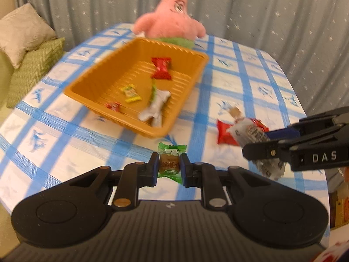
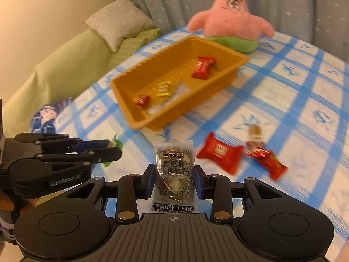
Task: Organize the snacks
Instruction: 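Carry the green candy and clear pouch over the orange tray, then open the right tool to drop the pouch while the left tool drops the green candy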
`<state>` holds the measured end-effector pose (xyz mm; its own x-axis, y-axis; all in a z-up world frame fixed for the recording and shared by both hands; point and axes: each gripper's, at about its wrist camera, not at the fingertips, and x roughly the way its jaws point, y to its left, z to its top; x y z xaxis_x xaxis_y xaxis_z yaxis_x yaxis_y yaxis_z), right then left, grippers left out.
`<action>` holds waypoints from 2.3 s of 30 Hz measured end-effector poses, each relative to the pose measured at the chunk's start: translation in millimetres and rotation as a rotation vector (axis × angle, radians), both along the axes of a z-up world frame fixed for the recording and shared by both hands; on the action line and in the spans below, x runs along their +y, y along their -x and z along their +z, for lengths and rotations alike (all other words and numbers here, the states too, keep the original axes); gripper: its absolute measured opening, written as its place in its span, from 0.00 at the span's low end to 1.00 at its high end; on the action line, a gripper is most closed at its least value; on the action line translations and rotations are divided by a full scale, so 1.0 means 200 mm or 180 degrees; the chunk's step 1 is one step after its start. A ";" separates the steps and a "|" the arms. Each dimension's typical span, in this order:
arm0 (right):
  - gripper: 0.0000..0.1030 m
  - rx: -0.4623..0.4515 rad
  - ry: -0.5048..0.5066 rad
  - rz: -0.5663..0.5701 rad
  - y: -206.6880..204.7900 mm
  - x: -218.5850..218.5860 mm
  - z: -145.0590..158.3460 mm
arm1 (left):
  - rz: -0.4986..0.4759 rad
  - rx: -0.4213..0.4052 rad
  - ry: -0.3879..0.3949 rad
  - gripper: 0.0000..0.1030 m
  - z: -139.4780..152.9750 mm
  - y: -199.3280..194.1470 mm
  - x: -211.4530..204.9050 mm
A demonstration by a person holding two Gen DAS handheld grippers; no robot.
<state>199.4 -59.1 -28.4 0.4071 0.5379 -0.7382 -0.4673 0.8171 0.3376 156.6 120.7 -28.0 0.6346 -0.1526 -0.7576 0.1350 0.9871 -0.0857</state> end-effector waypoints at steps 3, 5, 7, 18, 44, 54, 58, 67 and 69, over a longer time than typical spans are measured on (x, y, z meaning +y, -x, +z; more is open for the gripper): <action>0.36 0.0014 -0.0071 0.0062 -0.04 0.07 0.02 | 0.0066 -0.0069 -0.0041 0.18 0.04 -0.04 0.06; 0.36 0.0017 -0.0122 0.0099 -0.06 0.12 0.04 | 0.0097 -0.0105 -0.0062 0.18 0.06 -0.08 0.09; 0.36 0.0011 -0.0167 0.0129 -0.09 0.16 0.05 | 0.0118 -0.0158 -0.0088 0.18 0.08 -0.12 0.12; 0.36 -0.0167 -0.0252 0.0135 -0.40 0.31 0.12 | 0.0108 -0.0386 -0.0191 0.18 0.16 -0.44 0.22; 0.36 -0.0118 -0.0093 -0.0246 -1.10 0.35 -0.14 | 0.0003 -0.0080 -0.0163 0.18 -0.11 -1.10 0.20; 0.36 -0.0046 -0.0080 -0.0166 -1.15 0.36 -0.21 | 0.0025 -0.0032 -0.0159 0.18 -0.15 -1.13 0.20; 0.38 -0.0017 -0.0107 -0.0198 -1.15 0.36 -0.21 | 0.0030 -0.0027 -0.0153 0.18 -0.15 -1.14 0.20; 0.46 -0.0020 -0.0161 -0.0327 -1.15 0.29 -0.18 | 0.0008 -0.0051 -0.0140 0.18 -0.15 -1.15 0.19; 0.46 -0.0002 -0.0167 -0.0349 -1.15 0.28 -0.18 | 0.0003 -0.0052 -0.0133 0.18 -0.15 -1.16 0.18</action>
<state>429.2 -2.8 -65.2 0.4660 0.5279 -0.7100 -0.3764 0.8445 0.3809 387.8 157.2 -57.3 0.6472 -0.1203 -0.7528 0.1351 0.9899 -0.0421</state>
